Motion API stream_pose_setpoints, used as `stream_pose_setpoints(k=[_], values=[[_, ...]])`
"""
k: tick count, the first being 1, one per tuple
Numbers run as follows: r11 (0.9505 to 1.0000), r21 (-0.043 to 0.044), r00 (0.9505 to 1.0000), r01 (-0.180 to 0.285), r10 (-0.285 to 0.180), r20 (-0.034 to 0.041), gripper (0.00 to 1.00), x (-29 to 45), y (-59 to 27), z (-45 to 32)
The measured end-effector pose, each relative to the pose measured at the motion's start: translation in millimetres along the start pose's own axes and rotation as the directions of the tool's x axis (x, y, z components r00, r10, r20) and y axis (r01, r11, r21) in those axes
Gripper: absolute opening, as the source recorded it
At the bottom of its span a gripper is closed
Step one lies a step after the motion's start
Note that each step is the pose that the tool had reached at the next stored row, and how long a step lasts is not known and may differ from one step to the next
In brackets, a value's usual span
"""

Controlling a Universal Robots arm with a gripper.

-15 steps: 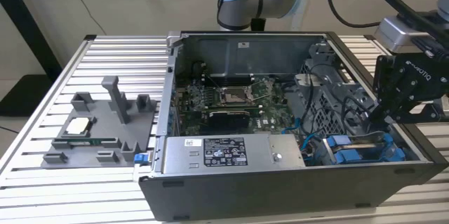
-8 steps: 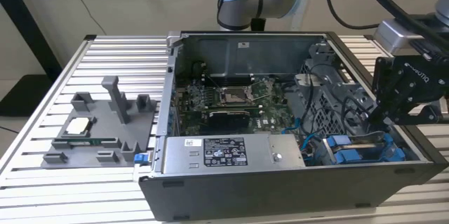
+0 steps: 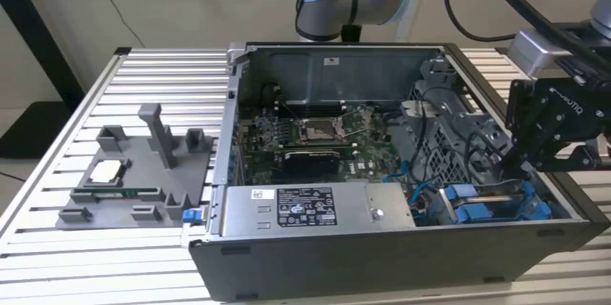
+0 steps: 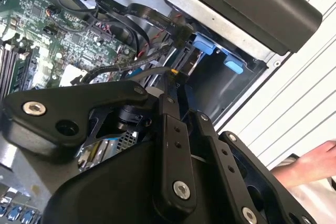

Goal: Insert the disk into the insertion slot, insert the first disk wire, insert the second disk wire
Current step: 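Insert the first disk wire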

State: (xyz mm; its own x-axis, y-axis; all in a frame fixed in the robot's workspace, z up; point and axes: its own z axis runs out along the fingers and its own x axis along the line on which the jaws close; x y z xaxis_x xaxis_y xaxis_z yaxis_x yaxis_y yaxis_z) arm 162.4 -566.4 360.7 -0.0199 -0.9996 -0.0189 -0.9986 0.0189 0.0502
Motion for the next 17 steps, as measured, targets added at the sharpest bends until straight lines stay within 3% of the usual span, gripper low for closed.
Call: stream_pose_setpoints(k=[2, 7, 9, 11, 12, 17], values=[[1.0000, 0.0000, 1.0000, 0.000, 0.000, -0.0004, 0.19, 0.4, -0.5, 0.6], [0.9998, 0.0189, 1.0000, 0.001, -0.001, -0.0002, 0.19, 0.4, -0.5, 5.7], [0.9998, 0.0207, 1.0000, 0.001, -0.001, 0.0000, 0.19, 0.5, -0.2, 5.9], [0.9994, 0.0348, 1.0000, 0.001, -0.001, 0.0004, 0.19, 0.5, 1.0, 7.0], [0.9965, 0.0839, 1.0000, 0.003, -0.003, 0.0011, 0.19, 0.7, 6.4, 10.9], [0.9963, 0.0860, 1.0000, 0.003, -0.003, 0.0006, 0.19, 0.8, 13.7, 11.9]])
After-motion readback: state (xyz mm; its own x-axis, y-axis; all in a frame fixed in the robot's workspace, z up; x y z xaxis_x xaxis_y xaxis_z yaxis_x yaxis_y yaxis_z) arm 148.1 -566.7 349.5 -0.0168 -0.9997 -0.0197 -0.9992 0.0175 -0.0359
